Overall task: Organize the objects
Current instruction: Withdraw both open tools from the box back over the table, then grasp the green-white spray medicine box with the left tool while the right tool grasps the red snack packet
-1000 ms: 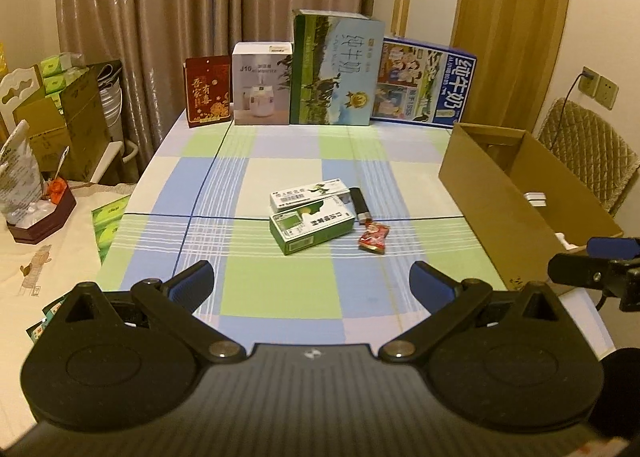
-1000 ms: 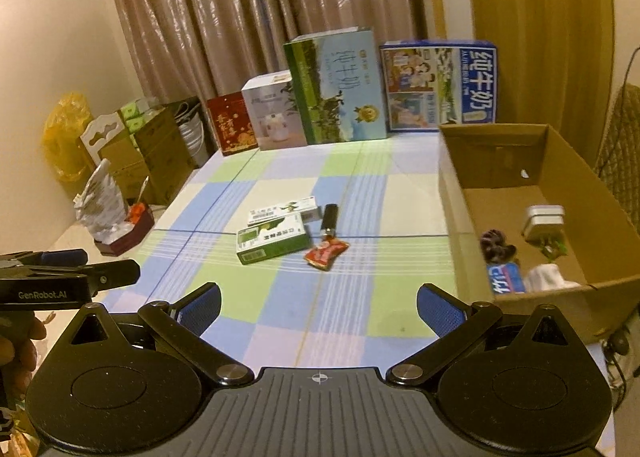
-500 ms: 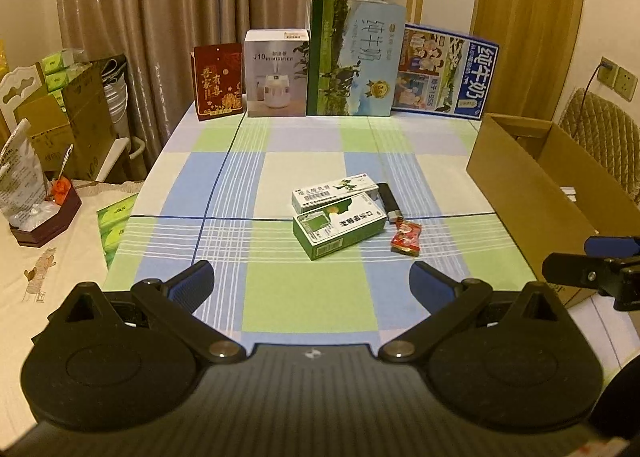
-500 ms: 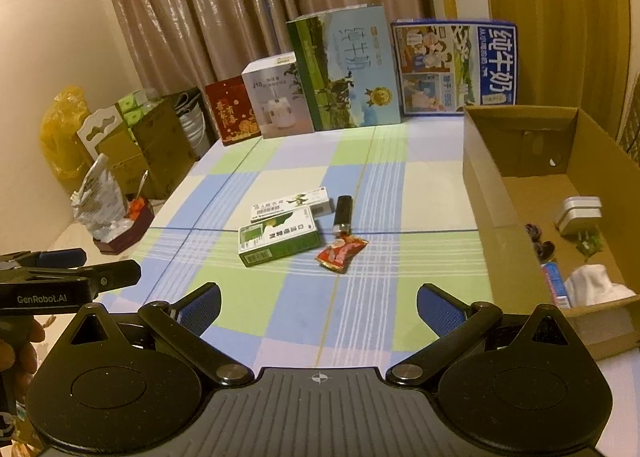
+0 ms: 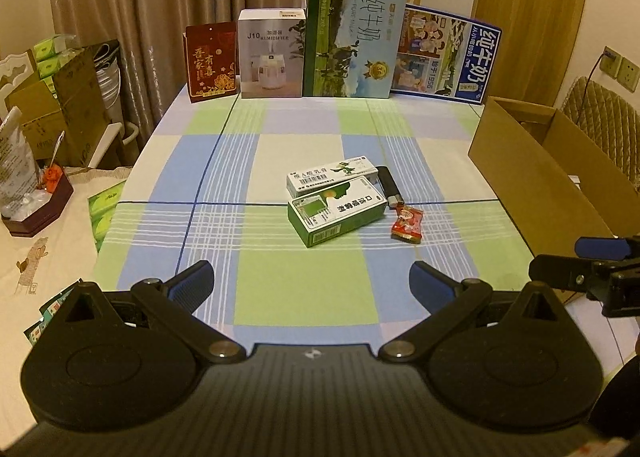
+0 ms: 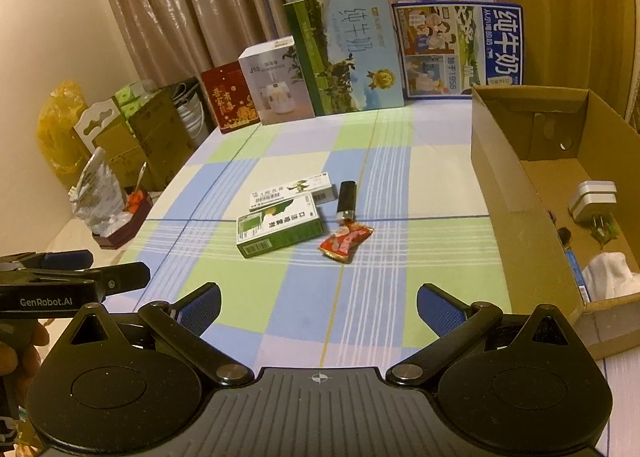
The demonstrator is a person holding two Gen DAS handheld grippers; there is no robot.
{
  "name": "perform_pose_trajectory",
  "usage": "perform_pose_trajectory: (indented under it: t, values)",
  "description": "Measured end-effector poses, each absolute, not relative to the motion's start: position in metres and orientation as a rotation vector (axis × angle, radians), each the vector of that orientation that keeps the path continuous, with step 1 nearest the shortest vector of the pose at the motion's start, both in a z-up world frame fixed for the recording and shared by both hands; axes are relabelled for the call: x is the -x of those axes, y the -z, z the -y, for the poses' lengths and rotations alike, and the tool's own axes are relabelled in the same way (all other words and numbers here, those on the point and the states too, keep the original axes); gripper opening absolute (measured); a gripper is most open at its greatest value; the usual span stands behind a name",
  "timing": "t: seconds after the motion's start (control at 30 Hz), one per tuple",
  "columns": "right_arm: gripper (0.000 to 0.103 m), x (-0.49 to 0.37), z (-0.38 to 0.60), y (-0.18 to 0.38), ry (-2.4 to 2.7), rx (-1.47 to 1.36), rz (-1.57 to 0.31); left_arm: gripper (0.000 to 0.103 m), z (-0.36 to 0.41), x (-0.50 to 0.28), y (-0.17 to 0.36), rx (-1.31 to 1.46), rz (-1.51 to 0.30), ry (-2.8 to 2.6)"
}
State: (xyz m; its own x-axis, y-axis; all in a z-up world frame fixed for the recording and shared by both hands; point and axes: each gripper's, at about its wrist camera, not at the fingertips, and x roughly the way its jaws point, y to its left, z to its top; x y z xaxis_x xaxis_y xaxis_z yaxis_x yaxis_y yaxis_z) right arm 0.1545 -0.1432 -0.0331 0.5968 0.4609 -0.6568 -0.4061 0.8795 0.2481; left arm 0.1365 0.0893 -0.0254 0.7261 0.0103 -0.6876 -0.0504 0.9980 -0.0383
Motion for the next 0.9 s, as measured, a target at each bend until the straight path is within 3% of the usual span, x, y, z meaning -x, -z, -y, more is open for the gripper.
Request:
perform_pose_trajectory:
  t: [0.4,0.8,0.87,0.9]
  values:
    - [0.101,-0.152,0.146,0.032,-0.494,-0.069,-0.781,0.102,-0.085,-0.130,0.022,0.053,-0.755,-0.013]
    - [0.101,-0.194,0.133,0.060,-0.480,-0.060,-0.765,0.102,-0.101,-0.177,0.056,0.047,-0.807,0.064]
    - [0.099,-0.205,0.130,0.068,-0.479,-0.058,-0.774,0.102,-0.105,-0.191,0.064,0.045,-0.818,0.104]
    - [0.093,-0.210,0.129,0.072,-0.478,-0.058,-0.779,0.102,-0.106,-0.197,0.068,0.028,-0.821,0.109]
